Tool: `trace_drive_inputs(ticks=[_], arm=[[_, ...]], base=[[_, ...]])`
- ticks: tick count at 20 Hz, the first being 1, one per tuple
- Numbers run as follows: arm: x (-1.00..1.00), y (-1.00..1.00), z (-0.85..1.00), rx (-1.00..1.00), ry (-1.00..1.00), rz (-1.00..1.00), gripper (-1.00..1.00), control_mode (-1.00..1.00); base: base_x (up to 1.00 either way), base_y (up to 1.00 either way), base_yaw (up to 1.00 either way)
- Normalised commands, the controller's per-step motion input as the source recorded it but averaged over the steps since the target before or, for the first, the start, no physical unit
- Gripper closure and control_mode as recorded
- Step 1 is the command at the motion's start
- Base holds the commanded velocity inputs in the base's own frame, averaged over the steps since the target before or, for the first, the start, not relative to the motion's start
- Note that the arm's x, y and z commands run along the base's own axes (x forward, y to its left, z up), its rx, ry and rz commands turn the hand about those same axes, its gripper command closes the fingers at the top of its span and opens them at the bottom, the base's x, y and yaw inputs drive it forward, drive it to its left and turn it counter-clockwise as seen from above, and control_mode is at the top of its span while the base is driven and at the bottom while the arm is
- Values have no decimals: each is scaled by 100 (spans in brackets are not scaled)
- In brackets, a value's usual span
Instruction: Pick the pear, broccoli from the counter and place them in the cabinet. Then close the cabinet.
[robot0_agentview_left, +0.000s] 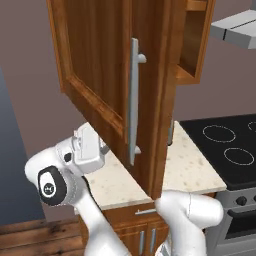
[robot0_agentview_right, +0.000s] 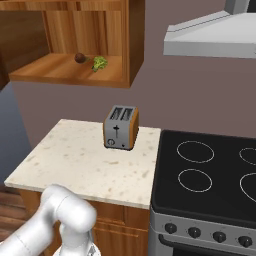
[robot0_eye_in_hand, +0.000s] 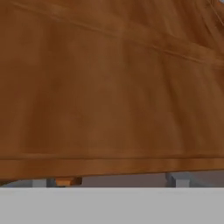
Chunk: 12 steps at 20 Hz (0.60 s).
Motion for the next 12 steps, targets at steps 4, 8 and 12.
trace_drive_inputs(ticks=[4, 8, 12], arm=[[-7, -100, 64, 9, 4, 3, -100, -100], [19, -100, 79, 12, 42, 9, -100, -100], [49, -100, 88, 7, 53, 11, -100, -100]], base=[[0, 0, 0], [0, 0, 0], [0, 0, 0]])
